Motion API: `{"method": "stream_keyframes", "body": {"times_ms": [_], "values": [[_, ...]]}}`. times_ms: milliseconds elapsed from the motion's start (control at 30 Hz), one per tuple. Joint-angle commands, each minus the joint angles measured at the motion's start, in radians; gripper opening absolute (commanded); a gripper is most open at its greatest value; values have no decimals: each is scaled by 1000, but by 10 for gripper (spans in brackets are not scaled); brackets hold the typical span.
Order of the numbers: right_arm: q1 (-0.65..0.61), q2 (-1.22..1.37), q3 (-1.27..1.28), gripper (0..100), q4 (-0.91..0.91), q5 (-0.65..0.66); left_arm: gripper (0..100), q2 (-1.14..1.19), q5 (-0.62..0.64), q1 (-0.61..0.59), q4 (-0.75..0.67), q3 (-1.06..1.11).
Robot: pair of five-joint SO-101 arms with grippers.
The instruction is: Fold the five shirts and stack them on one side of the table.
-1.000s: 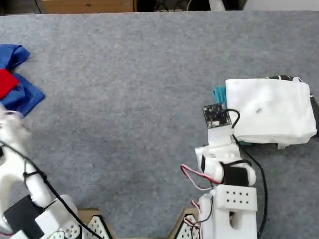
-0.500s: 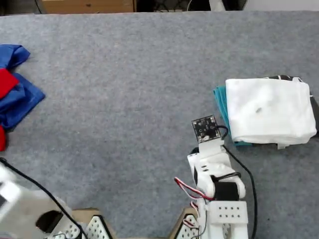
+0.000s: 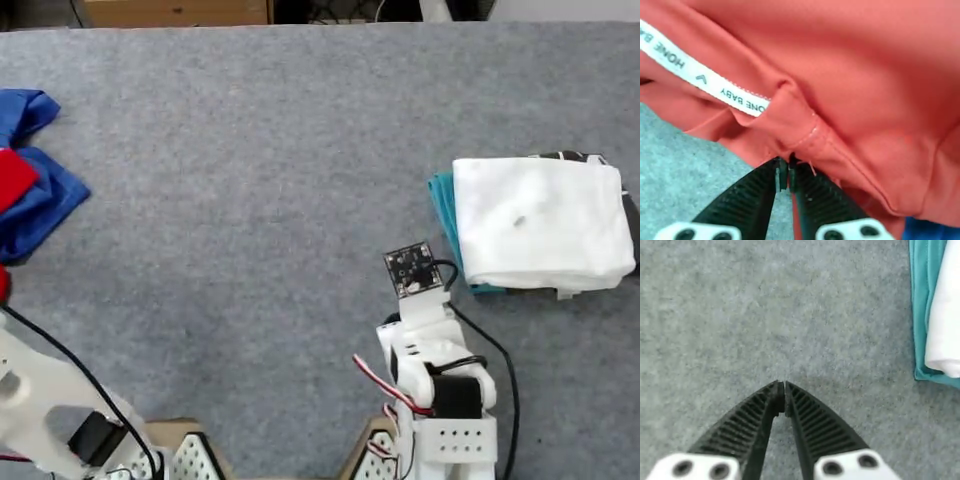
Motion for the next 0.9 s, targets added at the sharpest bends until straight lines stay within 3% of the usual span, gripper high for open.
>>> {"method": "stream_keyframes", "body": {"times_ms": [0,333,433,633,867], "values": [[-12,-62,-7,14,2,6,28,-34,-12,7,37,-53],[-12,-62,-7,14,2,6,28,-295,-6,-18,308,44],[-12,-62,-7,14,2,6,28,-404,-12,-59,302,182],[-12,-62,-7,14,2,6,28,-746,-17,-113,141,582],[-12,-62,-7,14,2,6,28,-1343,-114,-47,106,1070]]}}
